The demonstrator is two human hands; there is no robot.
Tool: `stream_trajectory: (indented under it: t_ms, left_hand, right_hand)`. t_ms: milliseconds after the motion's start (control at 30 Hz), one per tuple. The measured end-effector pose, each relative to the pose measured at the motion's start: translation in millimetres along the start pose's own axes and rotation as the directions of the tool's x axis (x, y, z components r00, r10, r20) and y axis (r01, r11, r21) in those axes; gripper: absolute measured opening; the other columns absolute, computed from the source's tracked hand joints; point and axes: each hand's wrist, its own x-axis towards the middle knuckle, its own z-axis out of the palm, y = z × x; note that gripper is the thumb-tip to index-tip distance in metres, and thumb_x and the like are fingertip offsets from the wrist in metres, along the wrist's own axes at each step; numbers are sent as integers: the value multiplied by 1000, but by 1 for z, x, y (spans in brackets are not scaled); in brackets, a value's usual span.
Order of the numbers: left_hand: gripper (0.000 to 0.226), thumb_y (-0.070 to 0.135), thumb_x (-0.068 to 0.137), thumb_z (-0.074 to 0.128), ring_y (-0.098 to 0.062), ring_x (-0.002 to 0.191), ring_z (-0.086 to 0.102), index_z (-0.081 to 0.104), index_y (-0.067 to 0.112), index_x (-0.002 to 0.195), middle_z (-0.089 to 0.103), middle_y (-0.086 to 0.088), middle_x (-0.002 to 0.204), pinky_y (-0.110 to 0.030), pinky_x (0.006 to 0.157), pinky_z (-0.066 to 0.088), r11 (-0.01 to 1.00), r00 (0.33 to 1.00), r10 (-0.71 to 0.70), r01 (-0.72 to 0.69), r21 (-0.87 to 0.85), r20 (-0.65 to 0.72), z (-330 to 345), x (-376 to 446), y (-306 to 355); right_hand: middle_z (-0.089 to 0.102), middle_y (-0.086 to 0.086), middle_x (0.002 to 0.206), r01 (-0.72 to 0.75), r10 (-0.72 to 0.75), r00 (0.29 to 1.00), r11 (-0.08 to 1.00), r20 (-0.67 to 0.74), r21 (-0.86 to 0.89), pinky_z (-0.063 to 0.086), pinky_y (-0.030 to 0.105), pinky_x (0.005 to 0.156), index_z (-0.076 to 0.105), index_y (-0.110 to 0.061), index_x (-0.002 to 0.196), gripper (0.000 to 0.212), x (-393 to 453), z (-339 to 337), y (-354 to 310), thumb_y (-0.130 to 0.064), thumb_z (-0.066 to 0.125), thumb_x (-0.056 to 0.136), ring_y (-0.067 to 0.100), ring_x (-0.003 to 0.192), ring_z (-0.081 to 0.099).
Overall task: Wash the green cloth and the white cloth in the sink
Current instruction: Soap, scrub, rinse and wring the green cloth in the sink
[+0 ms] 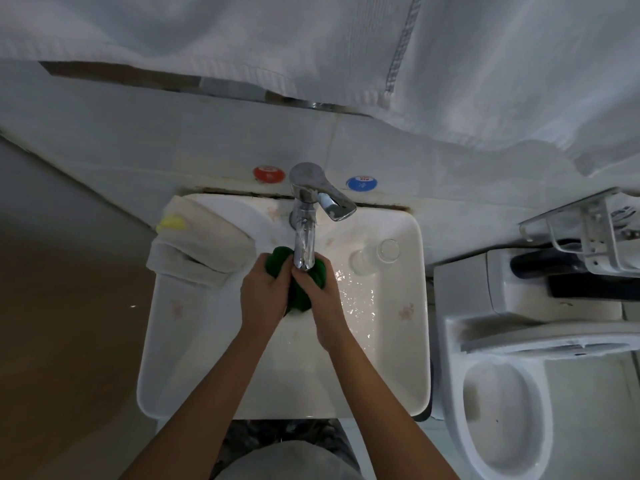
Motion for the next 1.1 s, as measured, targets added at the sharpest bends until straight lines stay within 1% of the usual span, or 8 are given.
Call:
stream_trajectory:
  t_ms: [67, 200, 367, 567, 667, 767, 900, 1100]
  left_hand:
    - [30, 40, 97, 45, -21, 79, 59, 53, 12, 105, 62, -4, 88, -32, 75, 48, 996, 995, -66, 62, 62, 75, -1, 4, 3]
    - [37, 42, 98, 38, -20, 91, 58, 41, 20, 127, 58, 0, 104, -31, 78, 43, 972, 980, -30, -17, 235, 197, 5, 1, 4]
    - [44, 34, 95, 48, -9, 108, 48, 41, 20, 136, 47, 0, 128, -24, 85, 37, 981, 981, 124, -143, 127, 151, 15, -14, 3]
    - [52, 34, 90, 59, -4, 107, 47, 40, 23, 137, 45, 5, 125, -15, 85, 41, 994, 981, 103, -107, 17, 165, 19, -23, -3]
    - [44, 40, 85, 63, -12, 101, 57, 51, 21, 124, 56, -1, 114, -26, 85, 51, 997, 989, 75, -75, -5, 128, 18, -20, -7]
    - [34, 31, 86, 65, -11, 100, 59, 56, 23, 117, 63, 3, 111, -15, 80, 47, 998, 995, 11, -6, -59, 96, 10, -15, -4]
    - [37, 29, 90, 61, -16, 110, 57, 54, 18, 125, 61, -1, 120, -35, 97, 48, 998, 998, -38, 35, -60, -56, 3, -12, -7]
    - [29, 39, 93, 52, -16, 90, 63, 54, 17, 112, 64, -1, 101, -27, 73, 50, 987, 990, -142, 143, -74, 14, 7, -18, -5]
  right_hand:
    - [67, -3, 111, -67, 64, 997, 992, 38, 108, 54, 33, 91, 59, -27, 114, 37, -4, -7, 3, -24, 69, 79, 15, 105, 64]
    - [68, 6, 106, -103, 134, 978, 976, -159, 191, 55, 37, 87, 62, -21, 109, 31, -6, -15, 5, -17, 70, 79, 24, 102, 65]
    - [70, 4, 94, -92, 170, 934, 965, -315, 247, 56, 29, 82, 66, -20, 94, 10, -3, -22, -9, -14, 59, 93, 17, 91, 66]
    - [70, 10, 91, -187, 252, 893, 961, -374, 203, 56, 43, 86, 68, -19, 87, 13, 4, -16, -13, -27, 60, 92, 27, 93, 67]
    - [70, 8, 89, -249, 317, 892, 940, -322, 235, 55, 40, 83, 68, -20, 85, 18, 5, -6, -12, -34, 60, 92, 27, 93, 67]
    - [66, 5, 103, -227, 263, 929, 961, -262, 157, 52, 43, 93, 62, -25, 102, 14, 6, 0, -9, -35, 58, 93, 24, 102, 63]
    - [54, -7, 115, -150, 175, 966, 979, -191, 138, 52, 30, 89, 42, -29, 133, 48, 0, 7, -2, -28, 64, 90, 12, 106, 56]
    - [59, 12, 80, -97, 154, 957, 968, -244, 231, 54, 38, 73, 58, -9, 83, 20, -4, 23, 4, -25, 69, 81, 24, 77, 60]
